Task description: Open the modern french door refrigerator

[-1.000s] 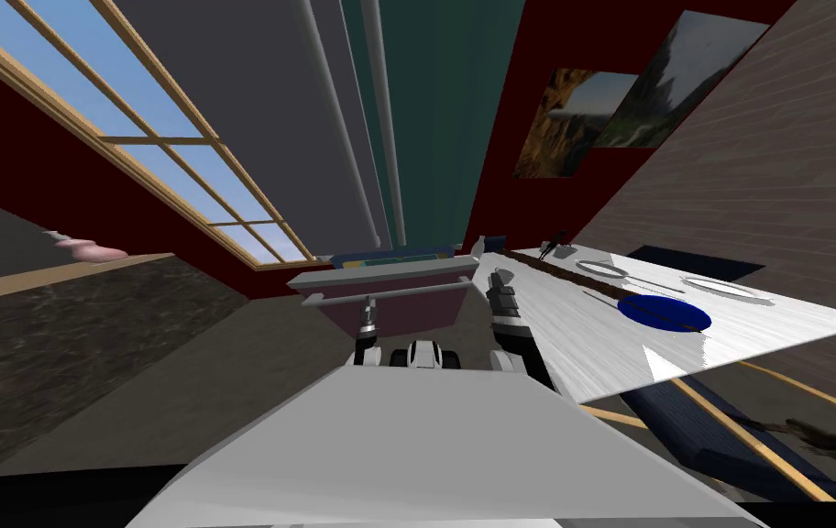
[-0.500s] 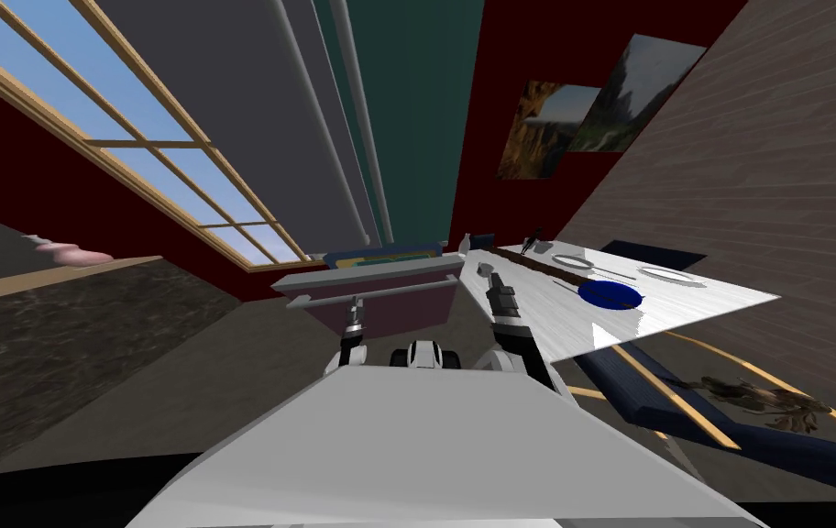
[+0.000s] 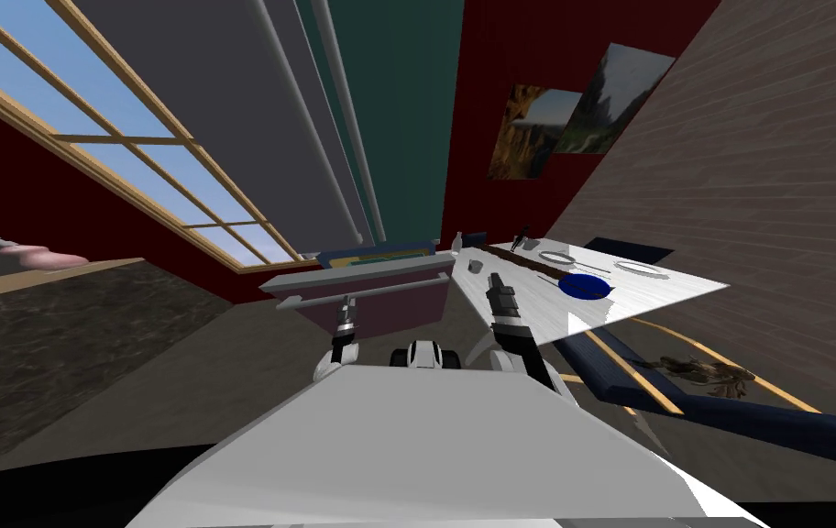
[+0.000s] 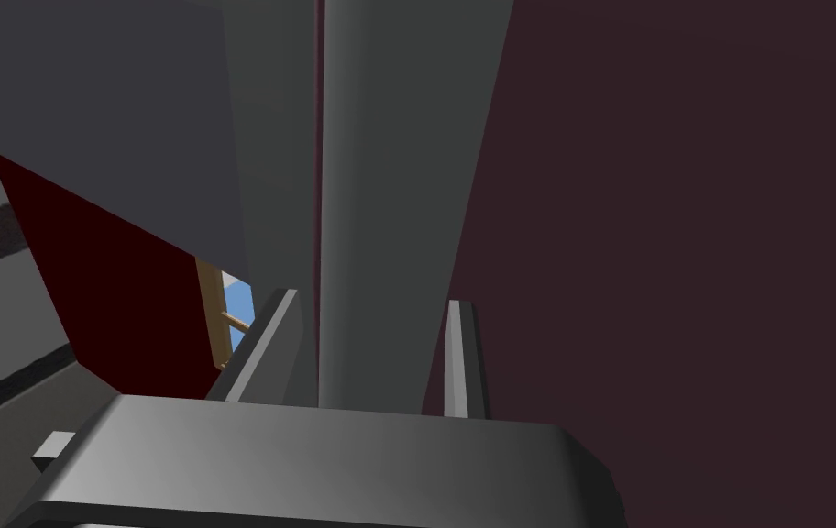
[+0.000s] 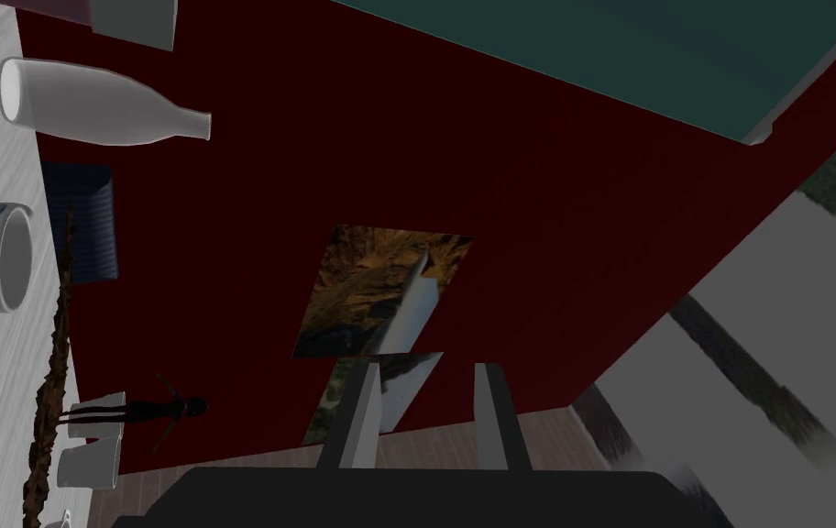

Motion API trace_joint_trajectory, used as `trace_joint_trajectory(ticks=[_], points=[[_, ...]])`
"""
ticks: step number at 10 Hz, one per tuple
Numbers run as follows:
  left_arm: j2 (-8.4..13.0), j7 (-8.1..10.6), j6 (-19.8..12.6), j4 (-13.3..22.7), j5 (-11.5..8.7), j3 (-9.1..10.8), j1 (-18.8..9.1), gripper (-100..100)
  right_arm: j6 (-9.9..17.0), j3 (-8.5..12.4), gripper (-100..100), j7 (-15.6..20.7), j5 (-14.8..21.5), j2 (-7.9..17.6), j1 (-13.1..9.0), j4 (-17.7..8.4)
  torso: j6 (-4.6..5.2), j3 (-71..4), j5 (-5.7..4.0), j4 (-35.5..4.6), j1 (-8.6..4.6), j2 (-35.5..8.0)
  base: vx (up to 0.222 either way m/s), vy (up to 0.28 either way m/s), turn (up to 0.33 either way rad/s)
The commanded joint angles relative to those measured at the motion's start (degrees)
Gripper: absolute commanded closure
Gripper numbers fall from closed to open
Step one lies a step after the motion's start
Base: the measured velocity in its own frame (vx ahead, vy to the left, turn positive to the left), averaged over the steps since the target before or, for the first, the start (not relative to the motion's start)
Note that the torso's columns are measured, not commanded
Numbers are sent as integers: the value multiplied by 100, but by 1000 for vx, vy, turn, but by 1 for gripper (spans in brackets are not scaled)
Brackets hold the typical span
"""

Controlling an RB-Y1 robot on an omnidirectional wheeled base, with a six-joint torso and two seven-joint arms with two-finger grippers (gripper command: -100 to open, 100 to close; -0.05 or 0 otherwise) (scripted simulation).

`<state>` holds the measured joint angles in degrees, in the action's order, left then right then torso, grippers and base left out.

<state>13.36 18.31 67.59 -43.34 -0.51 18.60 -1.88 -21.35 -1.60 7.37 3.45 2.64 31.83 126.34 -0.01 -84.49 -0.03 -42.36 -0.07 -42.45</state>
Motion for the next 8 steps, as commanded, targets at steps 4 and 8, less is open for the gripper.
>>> trace_joint_trajectory(ticks=[4, 8], points=[[180, 95, 163, 722, 48, 514, -484, 100, 0, 1, 0, 0, 0, 1, 1, 0, 9, -3, -16, -14, -5, 3, -90, -53, -68], [-9, -388, 128, 925, -58, 683, -843, 100, 0, 2, 0, 0, 0, 2, -2, 0, -1, 3, -15, -13, -11, -9, -209, 83, -177]])
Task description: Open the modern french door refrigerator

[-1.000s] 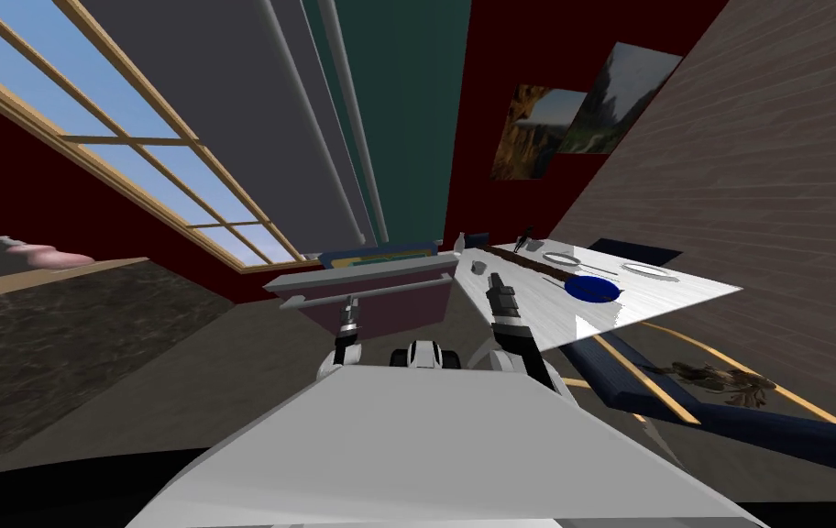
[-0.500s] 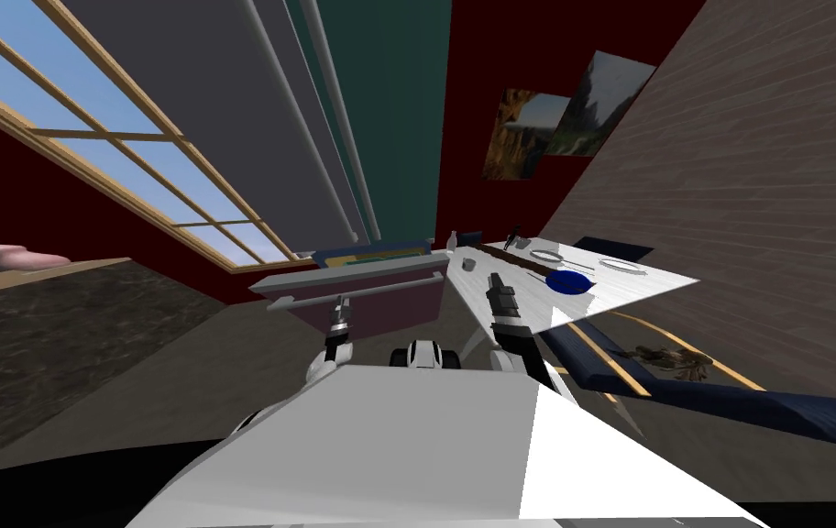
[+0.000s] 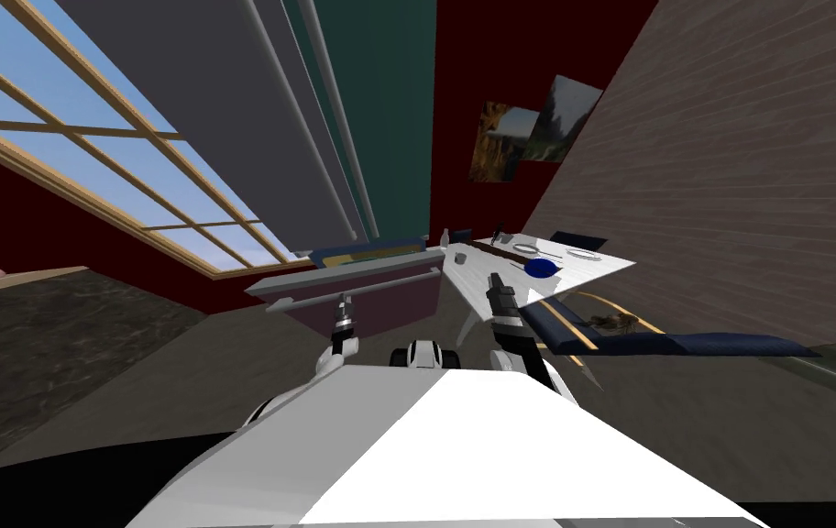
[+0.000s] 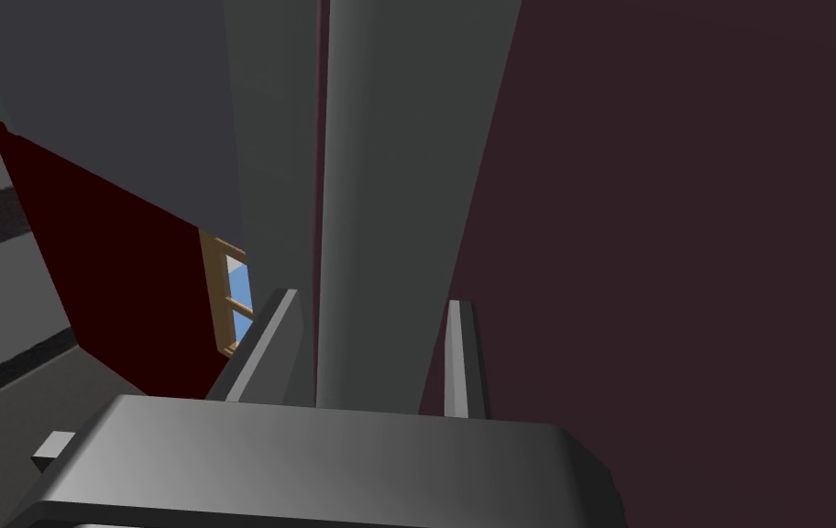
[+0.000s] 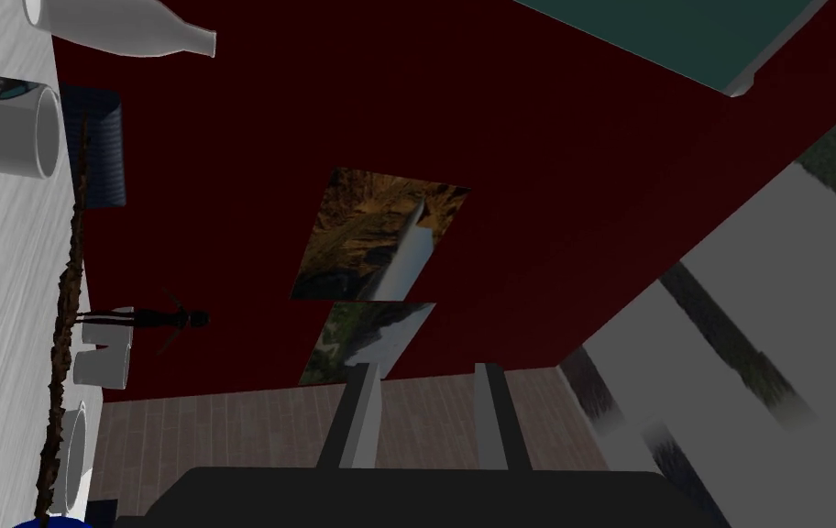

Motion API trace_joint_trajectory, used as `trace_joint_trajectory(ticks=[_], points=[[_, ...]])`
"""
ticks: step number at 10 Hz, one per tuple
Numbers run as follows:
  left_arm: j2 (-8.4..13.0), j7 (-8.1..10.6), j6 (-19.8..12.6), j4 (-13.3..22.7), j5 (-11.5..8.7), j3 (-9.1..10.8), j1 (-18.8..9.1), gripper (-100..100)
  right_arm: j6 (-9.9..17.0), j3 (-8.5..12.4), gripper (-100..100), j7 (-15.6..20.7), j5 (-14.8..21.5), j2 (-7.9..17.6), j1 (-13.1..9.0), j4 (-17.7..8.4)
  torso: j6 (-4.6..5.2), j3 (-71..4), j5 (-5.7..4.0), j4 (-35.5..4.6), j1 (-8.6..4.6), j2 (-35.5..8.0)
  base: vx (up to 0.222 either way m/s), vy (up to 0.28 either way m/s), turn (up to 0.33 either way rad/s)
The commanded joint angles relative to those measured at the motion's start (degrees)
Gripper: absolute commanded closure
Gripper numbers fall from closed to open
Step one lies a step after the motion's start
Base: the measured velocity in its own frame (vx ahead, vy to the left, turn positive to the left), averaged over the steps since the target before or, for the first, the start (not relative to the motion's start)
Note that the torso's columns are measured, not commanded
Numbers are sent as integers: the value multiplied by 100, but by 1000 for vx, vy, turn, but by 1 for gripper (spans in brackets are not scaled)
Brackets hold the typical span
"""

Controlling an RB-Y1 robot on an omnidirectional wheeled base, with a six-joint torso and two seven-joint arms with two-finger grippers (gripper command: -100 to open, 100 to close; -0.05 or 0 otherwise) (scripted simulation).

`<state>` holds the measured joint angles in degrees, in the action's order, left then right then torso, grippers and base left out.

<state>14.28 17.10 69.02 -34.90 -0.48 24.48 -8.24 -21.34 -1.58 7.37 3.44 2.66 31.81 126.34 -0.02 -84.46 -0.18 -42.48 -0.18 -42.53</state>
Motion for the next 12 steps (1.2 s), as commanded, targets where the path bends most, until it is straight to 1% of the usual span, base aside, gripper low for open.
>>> trace_joint_trajectory(ticks=[1, 2, 3, 4, 5, 6, 9, 10, 11, 12], points=[[-164, -421, -28, 150, -96, 151, -327, 100, 0, 0, 0, 0, 0, 0, 0, 0, -3, 6, 1, 0, 0, -8, -251, 80, -190], [-7, -281, -195, 204, -96, 95, -430, -100, 0, 0, 0, 0, 0, 0, 0, 0, -5, 5, -1, -4, 4, -6, -144, 9, -30], [43, -270, -302, 184, -108, 87, -502, -100, 0, 0, 0, 0, 0, -1, 2, 0, -6, -15, 1, 11, -9, 31, -66, -45, 55], [142, -250, -516, 143, -132, 70, -647, -100, 0, -1, 0, 0, 0, -1, 3, 0, 0, -33, 6, 27, -11, 60, -57, -62, 35], [142, -250, -516, 143, -132, 70, -647, -100, -1, -1, 0, 0, 0, -1, 3, 0, 2, -32, 12, 29, -1, 57, -44, -54, 27], [241, -230, -730, 102, -156, 53, -792, -100, -1, -1, 0, 0, 0, -1, 4, 0, 11, -26, 16, 24, 14, 49, -59, -45, 14], [389, -200, -1051, 41, -193, 28, -1008, -100, 0, 0, 0, 0, 0, 0, 3, 0, 5, 1, -2, -4, -1, 2, -57, -35, 7], [351, -203, -994, 97, -182, 28, -935, -100, 0, 0, 0, 0, 0, -1, 4, 0, -2, 7, -15, -15, -14, -9, -13, -11, 2], [351, -196, -1040, 87, -183, 26, -926, 0, 0, 0, 0, 0, 0, 0, 4, 0, 0, 6, -9, -7, -11, -5, 0, 0, 0], [343, -198, -1047, 102, -181, 25, -913, 0, 0, 0, 0, 0, 0, 0, 4, 0, 2, 0, -3, -2, -3, 3, 0, 0, 0]])
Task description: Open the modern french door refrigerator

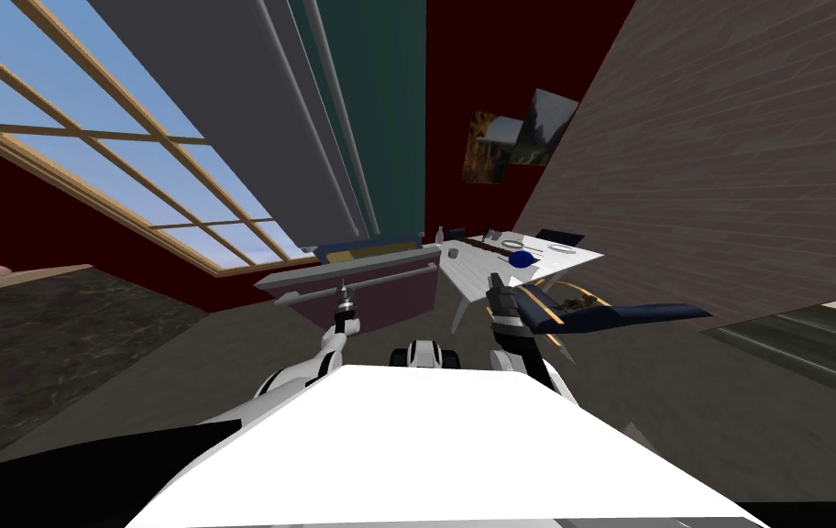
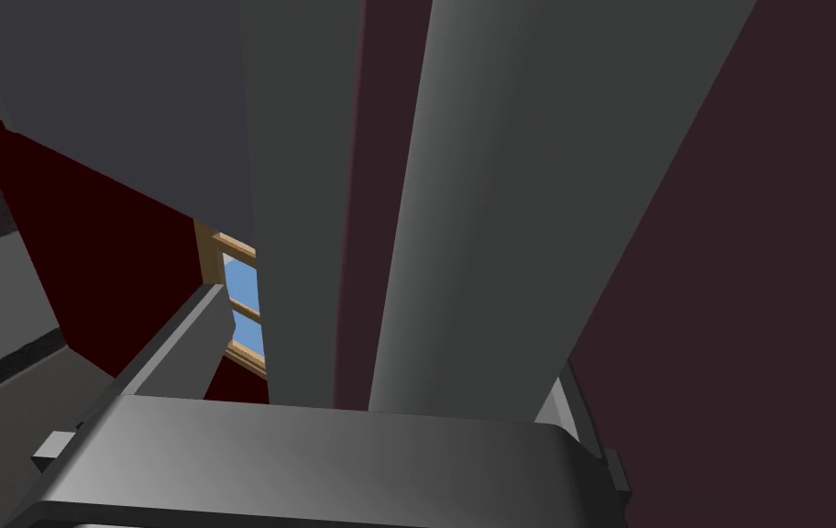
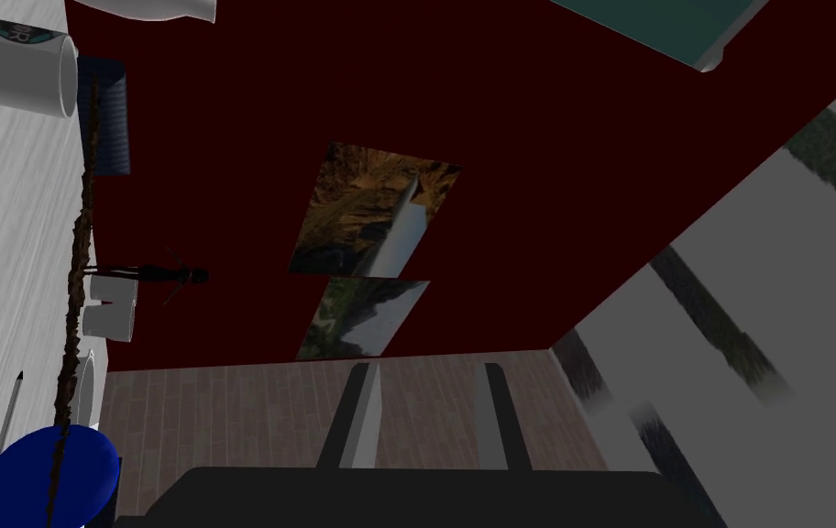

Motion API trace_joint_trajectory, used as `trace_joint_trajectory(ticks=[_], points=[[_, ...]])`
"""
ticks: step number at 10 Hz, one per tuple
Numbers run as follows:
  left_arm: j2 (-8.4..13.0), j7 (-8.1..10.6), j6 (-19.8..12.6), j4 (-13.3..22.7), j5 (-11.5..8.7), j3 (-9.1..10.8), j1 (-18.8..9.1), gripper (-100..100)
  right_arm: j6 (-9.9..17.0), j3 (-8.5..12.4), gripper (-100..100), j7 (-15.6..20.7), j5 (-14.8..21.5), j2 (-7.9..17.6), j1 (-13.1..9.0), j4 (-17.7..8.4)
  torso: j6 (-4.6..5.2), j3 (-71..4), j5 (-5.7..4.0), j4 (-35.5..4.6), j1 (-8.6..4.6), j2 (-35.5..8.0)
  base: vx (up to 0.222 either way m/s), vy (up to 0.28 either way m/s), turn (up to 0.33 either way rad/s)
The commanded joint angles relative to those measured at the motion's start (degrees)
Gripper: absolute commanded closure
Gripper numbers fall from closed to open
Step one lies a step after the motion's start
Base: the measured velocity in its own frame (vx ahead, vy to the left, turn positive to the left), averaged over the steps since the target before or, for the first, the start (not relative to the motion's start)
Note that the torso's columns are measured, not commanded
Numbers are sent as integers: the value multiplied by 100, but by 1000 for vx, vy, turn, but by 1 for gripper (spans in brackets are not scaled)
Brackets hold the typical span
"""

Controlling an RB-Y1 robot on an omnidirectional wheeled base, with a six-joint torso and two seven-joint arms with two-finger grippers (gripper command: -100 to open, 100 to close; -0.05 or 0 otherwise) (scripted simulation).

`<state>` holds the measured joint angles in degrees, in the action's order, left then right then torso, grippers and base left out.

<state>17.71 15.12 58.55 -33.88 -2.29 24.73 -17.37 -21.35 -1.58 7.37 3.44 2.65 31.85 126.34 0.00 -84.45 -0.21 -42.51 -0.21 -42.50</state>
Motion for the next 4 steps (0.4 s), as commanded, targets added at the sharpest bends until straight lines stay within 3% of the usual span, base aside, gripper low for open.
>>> trace_joint_trajectory(ticks=[1, 4], points=[[-5, -1, -8, 9, 1, -1, 9, 0, 0, 0, 0, 0, 0, 0, 0, 0, 1, -4, 5, 5, 5, 6, 0, 0, 0], [-14, -2, -22, 24, 2, -3, 25, 0, 0, 0, 0, 0, 0, 0, 0, 0, 1, -9, 14, 15, 14, 16, 0, 0, 0]])
